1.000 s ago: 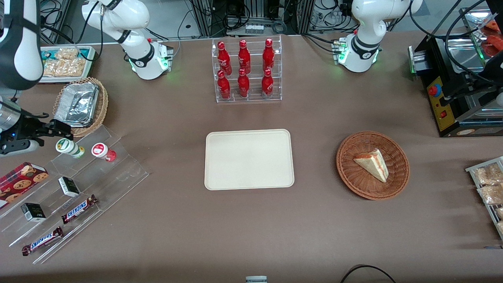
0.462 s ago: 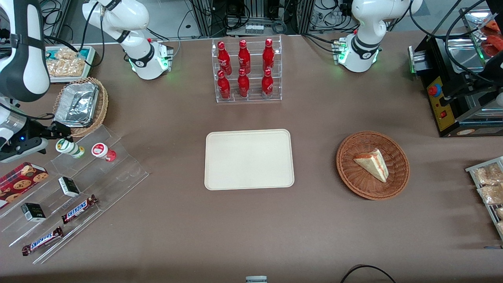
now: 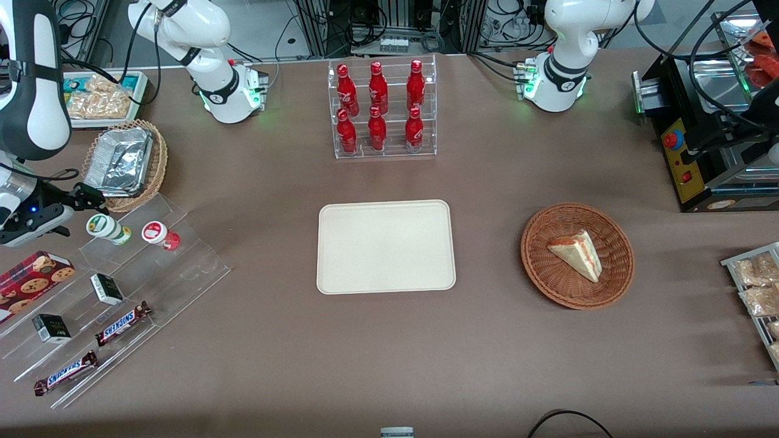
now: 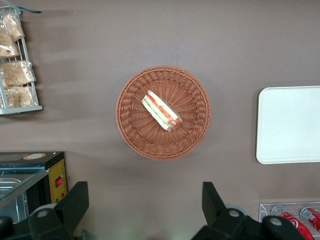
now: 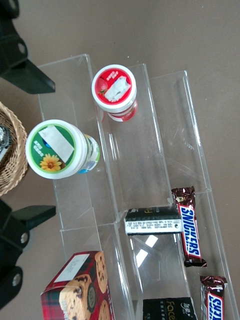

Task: Place green gum on tray
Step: 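Close the right gripper around the green-and-white gum bottle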

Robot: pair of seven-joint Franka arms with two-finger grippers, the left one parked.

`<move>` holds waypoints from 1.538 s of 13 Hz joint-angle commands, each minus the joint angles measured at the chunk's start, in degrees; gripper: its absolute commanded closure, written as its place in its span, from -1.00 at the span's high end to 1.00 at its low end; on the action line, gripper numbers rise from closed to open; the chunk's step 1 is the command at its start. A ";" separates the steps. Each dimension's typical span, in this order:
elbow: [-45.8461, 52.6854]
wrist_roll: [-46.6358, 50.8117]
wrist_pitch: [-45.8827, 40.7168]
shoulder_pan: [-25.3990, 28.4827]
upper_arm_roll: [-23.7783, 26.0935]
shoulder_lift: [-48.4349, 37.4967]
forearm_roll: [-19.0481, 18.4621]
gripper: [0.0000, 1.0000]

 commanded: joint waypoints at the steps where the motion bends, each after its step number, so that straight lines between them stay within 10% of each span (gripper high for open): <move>1: -4.28 -1.18 5.13 -0.17 0.07 -0.74 1.95 0.99; 9: -7.10 -1.80 9.89 -0.26 -0.10 0.23 1.95 0.97; 10: -7.10 -2.58 9.80 -0.35 -0.10 0.14 1.95 0.76; 12: -7.01 -3.47 9.45 -0.44 -0.10 0.22 1.95 -0.79; 13: -6.84 -3.47 9.19 -0.35 -0.10 0.23 1.95 -1.00; 20: 3.33 -0.49 -3.96 0.44 0.60 -0.48 2.03 -1.00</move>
